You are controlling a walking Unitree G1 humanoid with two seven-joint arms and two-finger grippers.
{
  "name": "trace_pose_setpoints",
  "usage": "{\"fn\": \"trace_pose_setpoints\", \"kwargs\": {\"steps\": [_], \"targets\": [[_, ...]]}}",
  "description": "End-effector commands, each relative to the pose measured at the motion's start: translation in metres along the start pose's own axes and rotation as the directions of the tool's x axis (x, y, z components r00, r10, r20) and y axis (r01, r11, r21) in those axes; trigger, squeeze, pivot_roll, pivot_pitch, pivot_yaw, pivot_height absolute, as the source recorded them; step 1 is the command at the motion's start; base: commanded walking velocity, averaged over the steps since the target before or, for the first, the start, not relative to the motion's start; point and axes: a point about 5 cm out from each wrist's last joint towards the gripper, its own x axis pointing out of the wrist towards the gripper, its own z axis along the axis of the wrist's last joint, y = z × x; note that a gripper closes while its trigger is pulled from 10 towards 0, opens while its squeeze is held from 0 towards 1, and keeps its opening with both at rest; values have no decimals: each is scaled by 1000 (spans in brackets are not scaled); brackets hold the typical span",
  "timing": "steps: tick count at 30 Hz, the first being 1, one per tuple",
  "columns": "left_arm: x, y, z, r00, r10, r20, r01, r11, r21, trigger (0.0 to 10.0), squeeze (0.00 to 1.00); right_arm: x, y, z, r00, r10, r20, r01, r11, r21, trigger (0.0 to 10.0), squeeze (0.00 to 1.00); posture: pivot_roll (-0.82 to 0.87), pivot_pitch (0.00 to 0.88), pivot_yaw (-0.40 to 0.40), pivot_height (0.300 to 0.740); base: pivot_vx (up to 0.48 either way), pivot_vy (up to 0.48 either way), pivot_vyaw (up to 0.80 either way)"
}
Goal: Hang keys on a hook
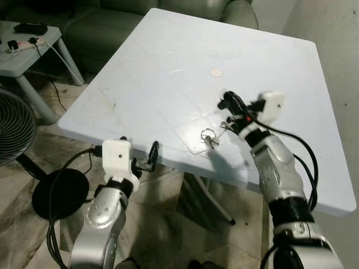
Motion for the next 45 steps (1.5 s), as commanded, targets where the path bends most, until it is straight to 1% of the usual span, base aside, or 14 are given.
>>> {"fn": "trace_pose_setpoints", "kwargs": {"steps": [1,2,4,7,8,9,18,21,27,31,33,37,42,45], "targets": [[4,7,1,1000,23,13,-23,1000,10,10000,0,-6,0,10,999,-18,38,19,999,-30,10000,0,85,58,-43,740,0,0,0],[9,10,3,999,31,23,-31,999,16,10000,0,-12,0,12,998,-36,49,39,998,-49,10000,0,78,43,-38,740,0,0,0],[14,14,7,998,40,48,-41,999,19,10000,0,-21,0,14,996,-62,69,64,997,-36,10000,0,70,22,-33,740,0,0,0],[17,16,8,998,41,53,-42,999,20,10000,0,-24,0,13,995,-76,66,79,995,-56,10000,0,62,6,-29,740,0,0,0],[21,16,10,997,43,70,-45,999,25,10000,0,-32,1,13,993,-95,68,99,993,-67,10000,0,57,0,-28,740,0,0,0],[23,17,12,996,42,81,-44,999,26,10000,0,-35,1,13,992,-108,65,113,991,-67,10000,0,55,0,-30,740,0,0,0],[29,24,9,994,61,95,-59,998,-18,10000,0,-53,-3,4,966,-256,23,257,963,-84,10000,0,49,0,-25,740,0,0,0],[30,27,8,993,70,98,-68,997,-26,10000,0,-54,-4,1,954,-299,12,299,948,-106,10000,0,53,0,-23,740,0,0,0],[36,32,7,991,94,98,-92,995,-27,10000,0,-51,-4,-1,954,-299,-13,294,945,-144,10000,0,54,0,-13,740,0,0,0],[39,33,7,991,95,96,-92,995,-36,10000,0,-50,-8,-2,943,-334,-13,327,929,-172,10000,0,55,0,-10,740,0,0,0],[41,35,6,990,103,93,-100,994,-34,10000,0,-48,-7,-5,941,-338,-28,324,920,-220,10000,0,58,0,-10,740,0,0,0],[44,38,6,989,119,93,-117,993,-29,10000,0,-45,-4,-9,943,-330,-48,308,917,-255,10000,0,61,0,-10,740,0,0,0],[45,40,6,987,127,94,-125,992,-26,10000,0,-42,-2,-11,943,-326,-60,299,915,-270,10000,0,63,0,-10,740,0,0,0],[45,41,6,987,130,92,-129,991,-22,10000,0,-40,-2,-12,941,-331,-68,299,911,-285,10000,0,62,0,-11,740,0,0,-669]]}}
